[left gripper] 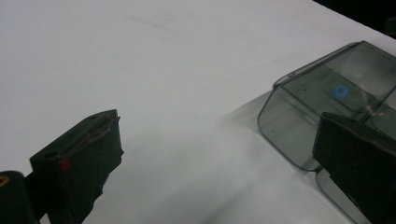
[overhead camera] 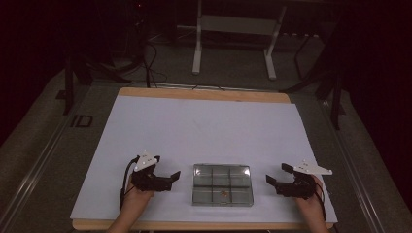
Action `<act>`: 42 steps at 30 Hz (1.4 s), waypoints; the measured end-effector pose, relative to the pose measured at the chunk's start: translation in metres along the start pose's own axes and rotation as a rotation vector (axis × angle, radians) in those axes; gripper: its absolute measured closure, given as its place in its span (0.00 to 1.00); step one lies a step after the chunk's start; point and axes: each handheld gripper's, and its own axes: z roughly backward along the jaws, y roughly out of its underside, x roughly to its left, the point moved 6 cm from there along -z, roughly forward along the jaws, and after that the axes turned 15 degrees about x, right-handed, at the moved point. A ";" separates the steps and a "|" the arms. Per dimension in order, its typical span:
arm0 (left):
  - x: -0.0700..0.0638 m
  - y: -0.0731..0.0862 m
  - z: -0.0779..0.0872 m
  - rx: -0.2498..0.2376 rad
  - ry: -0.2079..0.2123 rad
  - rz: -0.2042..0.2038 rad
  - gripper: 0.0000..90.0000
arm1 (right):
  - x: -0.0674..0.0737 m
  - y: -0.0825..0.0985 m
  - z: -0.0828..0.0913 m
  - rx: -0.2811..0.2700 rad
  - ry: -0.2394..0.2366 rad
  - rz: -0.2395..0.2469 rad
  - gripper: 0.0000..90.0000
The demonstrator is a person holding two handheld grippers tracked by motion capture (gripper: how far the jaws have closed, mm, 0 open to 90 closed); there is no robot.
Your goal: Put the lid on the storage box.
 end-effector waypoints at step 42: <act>0.041 0.028 0.014 -0.027 -0.216 0.124 0.02 | -0.049 0.036 0.024 -0.024 0.151 -0.124 0.16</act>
